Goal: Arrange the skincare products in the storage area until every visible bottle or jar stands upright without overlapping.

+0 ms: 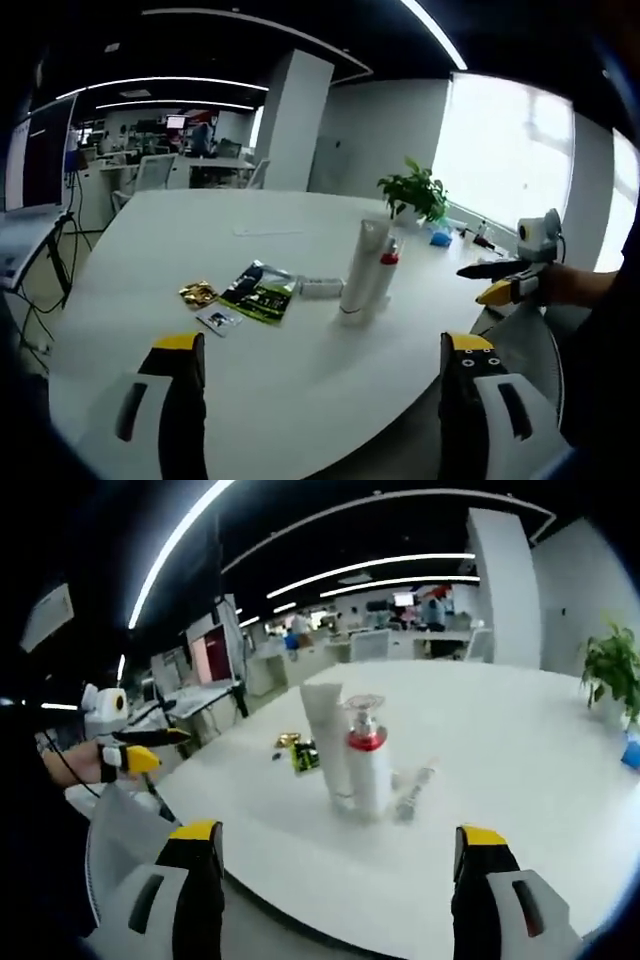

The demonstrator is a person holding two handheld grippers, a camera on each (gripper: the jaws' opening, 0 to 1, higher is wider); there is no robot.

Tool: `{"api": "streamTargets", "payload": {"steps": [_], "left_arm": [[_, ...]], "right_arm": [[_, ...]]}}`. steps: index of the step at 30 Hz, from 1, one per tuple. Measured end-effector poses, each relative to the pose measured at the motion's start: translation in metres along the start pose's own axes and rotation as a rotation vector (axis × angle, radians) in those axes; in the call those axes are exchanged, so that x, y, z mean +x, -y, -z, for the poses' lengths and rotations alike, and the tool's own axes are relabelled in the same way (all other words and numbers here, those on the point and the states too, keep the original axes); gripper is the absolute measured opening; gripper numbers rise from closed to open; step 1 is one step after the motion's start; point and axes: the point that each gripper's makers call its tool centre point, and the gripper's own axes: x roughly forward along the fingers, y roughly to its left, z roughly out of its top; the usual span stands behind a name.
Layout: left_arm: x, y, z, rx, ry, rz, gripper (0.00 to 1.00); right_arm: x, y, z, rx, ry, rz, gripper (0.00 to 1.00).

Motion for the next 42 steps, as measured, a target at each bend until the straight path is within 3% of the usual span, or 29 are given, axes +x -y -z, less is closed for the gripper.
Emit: {"api": "streamTargets", "payload": {"steps": [4,9,18,24,30,34,42], "left_arm": [[0.0,-0.004,-0.002,0.014,0.018,-0.02,0.99],[0.001,-0.01,0.001,0.026,0.008,-0.046,0.99],[0.004,-0.006,0.003,0.03,-0.006,-0.03,0.99],[0.004,-0.007,0.004,0.01,-0.01,-0.032,0.99],[0.005,-0.004,0.005,0.003,-0.018,-0.02,0.99],[0.008,0.001,0.009,0.015,-0.039,0.008,0.99],[0.008,0.002,0.013,0.02,-0.063,0.019,0.99]], "right_arm": [[0.003,0.001,0.002,0.034,-0.017,-0.001,0.99],[0.003,-0.001,0.005,0.026,-0.038,0.005,0.99],[0.005,-0.008,0.012,0.006,-0.098,-0.004,0.99],[0.005,0.0,0.018,0.045,-0.129,0.021,0.98],[0.009,0.01,0.03,0.082,-0.202,0.059,0.87],[0.011,0.013,0.03,0.085,-0.224,0.062,0.86],[0.021,0.041,0.021,0.079,-0.253,0.099,0.8]]}}
